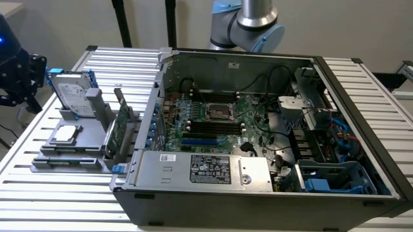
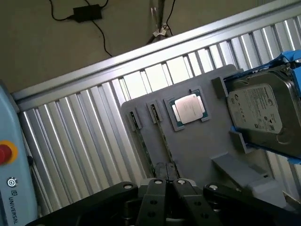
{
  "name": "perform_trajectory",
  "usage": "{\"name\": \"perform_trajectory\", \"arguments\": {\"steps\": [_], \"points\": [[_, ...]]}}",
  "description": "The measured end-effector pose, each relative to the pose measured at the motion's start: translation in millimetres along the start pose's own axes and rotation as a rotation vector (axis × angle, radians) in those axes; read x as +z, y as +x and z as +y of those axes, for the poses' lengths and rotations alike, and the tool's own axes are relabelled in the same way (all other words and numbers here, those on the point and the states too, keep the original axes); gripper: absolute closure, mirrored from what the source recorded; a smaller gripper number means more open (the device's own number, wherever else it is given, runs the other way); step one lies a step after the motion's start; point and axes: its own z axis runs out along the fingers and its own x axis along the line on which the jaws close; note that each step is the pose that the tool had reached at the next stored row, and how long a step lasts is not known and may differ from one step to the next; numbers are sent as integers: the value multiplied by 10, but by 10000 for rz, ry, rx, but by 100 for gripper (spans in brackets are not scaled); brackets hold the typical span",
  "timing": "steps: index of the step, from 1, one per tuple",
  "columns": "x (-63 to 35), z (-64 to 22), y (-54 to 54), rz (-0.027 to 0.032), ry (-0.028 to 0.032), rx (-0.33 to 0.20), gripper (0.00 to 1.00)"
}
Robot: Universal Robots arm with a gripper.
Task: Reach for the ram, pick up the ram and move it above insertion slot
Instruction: 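Pick up the ram and move it above insertion slot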
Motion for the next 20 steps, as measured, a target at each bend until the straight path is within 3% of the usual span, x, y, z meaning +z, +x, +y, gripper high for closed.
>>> {"name": "perform_trajectory", "arguments": {"steps": [5, 14, 20], "points": [[-1, 0, -1, 10, 68, -904, 89], [2, 0, 0, -3, 286, -2540, 89], [6, -1, 9, 5, 322, -3408, 89]]}}
